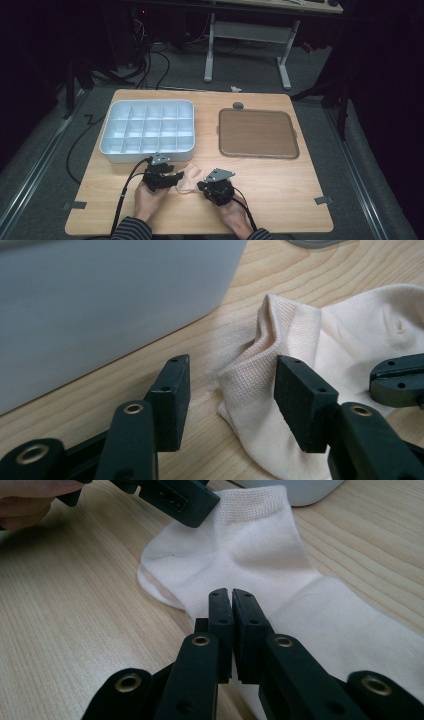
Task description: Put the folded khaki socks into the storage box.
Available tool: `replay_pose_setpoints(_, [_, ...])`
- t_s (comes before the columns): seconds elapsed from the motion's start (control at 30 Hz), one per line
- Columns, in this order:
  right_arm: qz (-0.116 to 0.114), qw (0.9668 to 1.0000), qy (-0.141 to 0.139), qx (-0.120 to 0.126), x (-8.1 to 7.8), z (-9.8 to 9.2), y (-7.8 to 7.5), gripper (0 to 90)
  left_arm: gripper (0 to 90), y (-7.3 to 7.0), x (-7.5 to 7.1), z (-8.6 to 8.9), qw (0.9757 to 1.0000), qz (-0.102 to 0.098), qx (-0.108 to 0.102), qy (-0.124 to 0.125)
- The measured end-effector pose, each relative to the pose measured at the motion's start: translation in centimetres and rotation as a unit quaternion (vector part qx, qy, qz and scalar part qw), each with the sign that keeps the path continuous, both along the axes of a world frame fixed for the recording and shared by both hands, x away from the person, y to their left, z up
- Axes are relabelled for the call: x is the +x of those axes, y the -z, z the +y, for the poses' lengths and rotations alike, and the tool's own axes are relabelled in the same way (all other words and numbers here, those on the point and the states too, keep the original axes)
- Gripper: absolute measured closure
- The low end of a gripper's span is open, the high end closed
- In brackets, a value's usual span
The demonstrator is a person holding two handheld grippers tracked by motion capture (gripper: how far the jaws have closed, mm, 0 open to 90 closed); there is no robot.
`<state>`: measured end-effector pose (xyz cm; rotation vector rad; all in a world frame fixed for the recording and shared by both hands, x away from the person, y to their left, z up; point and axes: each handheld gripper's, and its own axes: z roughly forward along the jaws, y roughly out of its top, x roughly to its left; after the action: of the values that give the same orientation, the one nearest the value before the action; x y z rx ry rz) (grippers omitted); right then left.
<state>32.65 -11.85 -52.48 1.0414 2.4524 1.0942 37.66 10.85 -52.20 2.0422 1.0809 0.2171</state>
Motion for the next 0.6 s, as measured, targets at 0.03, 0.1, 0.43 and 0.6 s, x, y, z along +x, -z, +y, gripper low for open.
replay_pose_setpoints(0.03, [-0.002,1.0,0.0,0.002,0.0,0.0,0.1,87.2,49.5,0.0,0.0,-0.1,1.0,0.0,0.001,0.0])
replay_pose_setpoints(0.1, [-0.003,1.0,0.001,0.0,0.0,0.0,0.1,87.2,50.5,0.1,0.1,-0.2,1.0,-0.001,0.005,0.001])
replay_pose_setpoints(0.43, [-0.004,0.9999,-0.001,-0.012,0.0,0.1,0.4,87.2,57.3,0.5,-0.2,-0.9,0.9993,-0.011,0.033,0.01])
replay_pose_setpoints(0.6, [-0.008,0.9998,-0.001,-0.017,-0.1,0.2,0.4,87.0,61.6,0.4,-0.5,-1.4,0.9975,-0.028,0.063,0.013])
